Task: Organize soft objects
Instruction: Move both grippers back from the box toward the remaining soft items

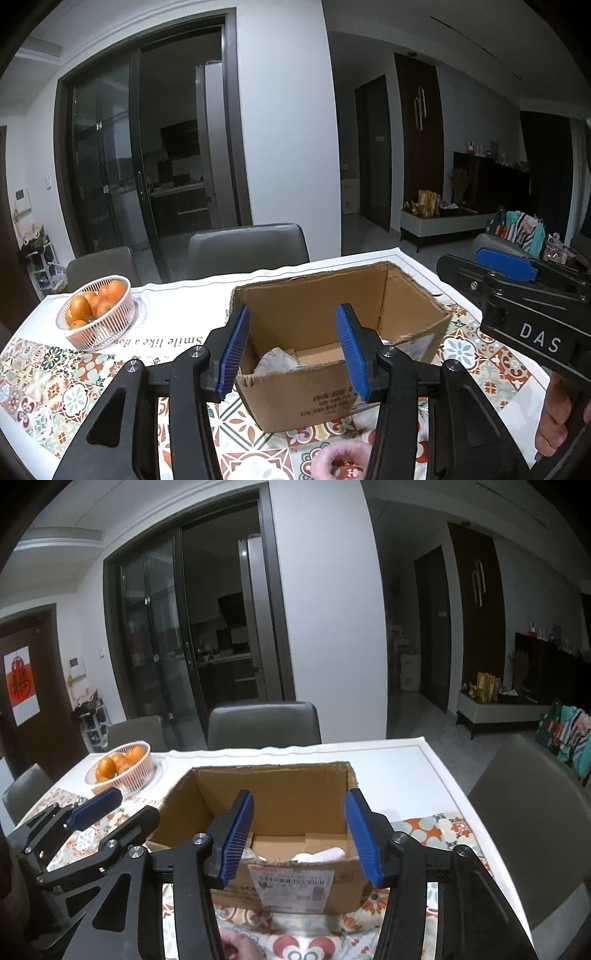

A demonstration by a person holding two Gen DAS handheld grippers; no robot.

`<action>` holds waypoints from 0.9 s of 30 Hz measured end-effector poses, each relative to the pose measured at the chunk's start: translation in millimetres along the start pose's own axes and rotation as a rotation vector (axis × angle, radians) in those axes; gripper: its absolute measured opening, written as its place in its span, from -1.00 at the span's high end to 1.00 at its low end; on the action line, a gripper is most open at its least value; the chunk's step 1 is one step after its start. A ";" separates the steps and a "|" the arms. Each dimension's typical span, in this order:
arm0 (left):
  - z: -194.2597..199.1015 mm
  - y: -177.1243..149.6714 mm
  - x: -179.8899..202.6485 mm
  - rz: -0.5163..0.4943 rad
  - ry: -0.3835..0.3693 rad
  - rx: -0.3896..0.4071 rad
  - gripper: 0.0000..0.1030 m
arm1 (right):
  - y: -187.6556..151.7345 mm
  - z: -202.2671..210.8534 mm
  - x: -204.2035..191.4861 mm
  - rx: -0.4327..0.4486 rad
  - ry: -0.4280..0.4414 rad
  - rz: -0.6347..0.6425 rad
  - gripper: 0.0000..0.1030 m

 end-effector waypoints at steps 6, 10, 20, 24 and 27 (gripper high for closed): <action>24.3 1.3 3.9 -0.007 -0.007 0.023 0.05 | 0.7 30.2 -2.7 0.032 -0.013 0.009 -0.11; 38.6 -0.3 7.6 -0.010 -0.014 0.033 0.04 | -2.8 46.5 -1.7 0.033 -0.019 -0.001 -0.13; 67.0 -15.1 11.9 -0.016 -0.021 0.023 0.01 | -21.3 80.0 -1.3 0.021 -0.052 -0.009 -0.27; 75.9 -23.5 12.4 -0.019 -0.020 0.017 -0.01 | -30.8 88.1 -0.6 0.011 -0.072 -0.014 -0.33; 80.9 -29.5 13.9 -0.028 -0.016 0.014 -0.02 | -37.2 90.6 0.9 -0.003 -0.081 -0.020 -0.33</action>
Point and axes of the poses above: each gripper's, at about its wrist camera, not at the fingertips, and z roughly against the way its jaws point, x to its right, y to its top, the point moved 4 cm from there along -z, roughly the way its jaws point, and after that the axes turned 6 degrees about x, right-handed, at the moved point
